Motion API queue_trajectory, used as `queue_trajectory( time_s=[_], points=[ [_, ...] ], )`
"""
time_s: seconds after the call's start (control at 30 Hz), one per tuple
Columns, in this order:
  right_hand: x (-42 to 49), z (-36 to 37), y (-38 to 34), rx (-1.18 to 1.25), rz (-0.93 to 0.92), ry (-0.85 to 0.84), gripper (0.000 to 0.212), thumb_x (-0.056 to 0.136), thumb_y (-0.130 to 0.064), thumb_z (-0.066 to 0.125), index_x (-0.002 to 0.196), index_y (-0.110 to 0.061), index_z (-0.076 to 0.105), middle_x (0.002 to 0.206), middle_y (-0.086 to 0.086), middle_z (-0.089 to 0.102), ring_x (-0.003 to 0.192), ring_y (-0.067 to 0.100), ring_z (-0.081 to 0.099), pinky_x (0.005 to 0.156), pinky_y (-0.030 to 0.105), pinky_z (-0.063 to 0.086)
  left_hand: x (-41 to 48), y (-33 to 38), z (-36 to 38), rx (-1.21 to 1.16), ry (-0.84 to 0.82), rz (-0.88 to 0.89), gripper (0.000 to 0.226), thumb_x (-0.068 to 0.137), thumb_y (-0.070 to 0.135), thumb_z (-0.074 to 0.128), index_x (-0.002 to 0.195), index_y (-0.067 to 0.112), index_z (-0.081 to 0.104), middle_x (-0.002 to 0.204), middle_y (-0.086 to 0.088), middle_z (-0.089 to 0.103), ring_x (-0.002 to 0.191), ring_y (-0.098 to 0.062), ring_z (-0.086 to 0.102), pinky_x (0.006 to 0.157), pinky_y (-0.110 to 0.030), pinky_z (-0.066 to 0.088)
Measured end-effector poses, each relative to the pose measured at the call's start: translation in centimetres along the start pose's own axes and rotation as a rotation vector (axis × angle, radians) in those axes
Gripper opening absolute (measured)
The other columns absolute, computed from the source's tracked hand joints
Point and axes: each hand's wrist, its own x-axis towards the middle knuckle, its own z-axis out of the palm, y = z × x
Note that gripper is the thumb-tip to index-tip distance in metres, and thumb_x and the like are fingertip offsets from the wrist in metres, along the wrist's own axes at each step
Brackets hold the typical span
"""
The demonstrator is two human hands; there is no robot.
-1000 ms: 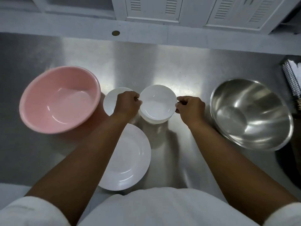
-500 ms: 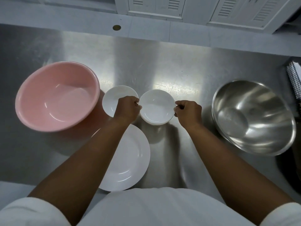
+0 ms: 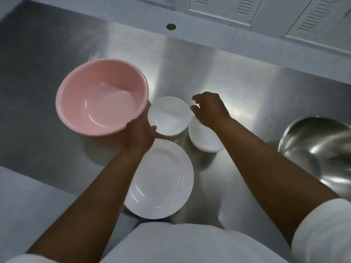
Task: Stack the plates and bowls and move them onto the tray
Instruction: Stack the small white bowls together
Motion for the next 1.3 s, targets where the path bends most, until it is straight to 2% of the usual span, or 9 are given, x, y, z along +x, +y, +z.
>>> queue_trajectory(
  time_s=[0.13, 0.3, 0.43, 0.5, 0.67, 0.83, 0.93, 1.0, 1.3],
  points=[
    [2.7, 2.3, -0.8, -0.061, 0.008, -0.089, 0.036, 0.090, -0.024, 0.061, 0.124, -0.014, 0.064, 0.125, 0.012, 0.066, 0.116, 0.031, 0.060, 0.099, 0.034, 0.048, 0.1, -0.8, 1.2, -0.098, -0.052, -0.074, 0.035, 0.075, 0.027, 0.067, 0.093, -0.002, 0.060, 0.091, -0.017, 0.068, 0.094, -0.038, 0.064, 0.084, -0.045, 0.052],
    [4.4, 3.6, -0.5, -0.118, -0.030, -0.020, 0.023, 0.081, -0.003, 0.053, 0.087, -0.009, 0.073, 0.089, 0.017, 0.070, 0.086, 0.038, 0.066, 0.071, 0.026, 0.047, 0.7, 0.2, 1.5, -0.096, -0.026, -0.113, 0.029, 0.082, 0.020, 0.067, 0.105, 0.003, 0.063, 0.078, 0.001, 0.058, 0.073, -0.015, 0.051, 0.071, -0.024, 0.035],
    [5.6, 2.5, -0.2, -0.045, -0.057, 0.124, 0.036, 0.080, -0.001, 0.051, 0.104, -0.013, 0.075, 0.106, 0.012, 0.074, 0.101, 0.032, 0.067, 0.084, 0.025, 0.050, 2.0, 1.5, 1.3, -0.077, 0.036, -0.096, 0.019, 0.082, 0.020, 0.065, 0.096, 0.008, 0.062, 0.075, 0.003, 0.056, 0.075, -0.014, 0.049, 0.068, -0.016, 0.027],
    [5.9, 0.8, -0.4, -0.044, -0.089, 0.189, 0.033, 0.076, 0.000, 0.049, 0.092, -0.012, 0.076, 0.093, 0.013, 0.075, 0.090, 0.032, 0.068, 0.070, 0.022, 0.044, 2.8, 2.8, 0.9, -0.048, 0.036, -0.067, 0.013, 0.083, 0.020, 0.063, 0.080, 0.010, 0.057, 0.071, -0.003, 0.059, 0.073, -0.022, 0.052, 0.065, -0.020, 0.026],
    [4.0, -4.2, -1.0, -0.044, -0.104, 0.325, 0.029, 0.071, 0.002, 0.043, 0.050, -0.018, 0.037, 0.049, 0.000, 0.035, 0.060, 0.022, 0.035, 0.048, 0.024, 0.025, 4.0, 5.7, -0.5, -0.132, 0.085, 0.058, 0.021, 0.078, 0.024, 0.059, 0.072, 0.004, 0.060, 0.066, -0.011, 0.067, 0.069, -0.031, 0.061, 0.071, -0.037, 0.048],
    [-0.7, -6.7, 1.5, -0.016, 0.002, 0.408, 0.020, 0.067, -0.001, 0.043, 0.052, -0.014, 0.047, 0.050, 0.004, 0.034, 0.055, 0.019, 0.027, 0.052, 0.025, 0.026, 2.7, 8.6, -1.0, -0.209, -0.024, 0.148, 0.017, 0.077, 0.016, 0.056, 0.083, 0.009, 0.070, 0.070, -0.010, 0.069, 0.078, -0.031, 0.069, 0.078, -0.041, 0.055],
    [-3.9, -6.2, 3.6, 0.031, 0.140, 0.412, 0.020, 0.067, -0.007, 0.044, 0.066, -0.005, 0.064, 0.053, 0.007, 0.059, 0.057, 0.030, 0.048, 0.059, 0.027, 0.045, 1.7, 9.6, -0.1, -0.188, -0.084, 0.174, 0.015, 0.077, 0.009, 0.054, 0.081, 0.005, 0.068, 0.071, -0.014, 0.066, 0.080, -0.034, 0.068, 0.077, -0.044, 0.056],
    [-6.0, -5.6, 5.1, 0.058, 0.212, 0.421, 0.023, 0.065, -0.011, 0.044, 0.069, -0.003, 0.065, 0.059, 0.014, 0.064, 0.067, 0.034, 0.062, 0.067, 0.034, 0.053, 0.6, 10.2, 0.7, -0.210, -0.136, 0.163, 0.025, 0.081, 0.004, 0.055, 0.102, 0.007, 0.067, 0.080, -0.008, 0.066, 0.084, -0.032, 0.068, 0.083, -0.039, 0.056],
    [-10.1, -2.6, 6.9, 0.143, 0.378, 0.307, 0.021, 0.071, -0.006, 0.048, 0.069, -0.005, 0.069, 0.059, 0.012, 0.067, 0.070, 0.032, 0.067, 0.067, 0.036, 0.057, -1.2, 9.0, 3.1, -0.127, -0.269, 0.139, 0.036, 0.085, 0.006, 0.061, 0.121, 0.009, 0.062, 0.109, -0.014, 0.070, 0.094, -0.028, 0.069, 0.091, -0.039, 0.056]
  ],
)
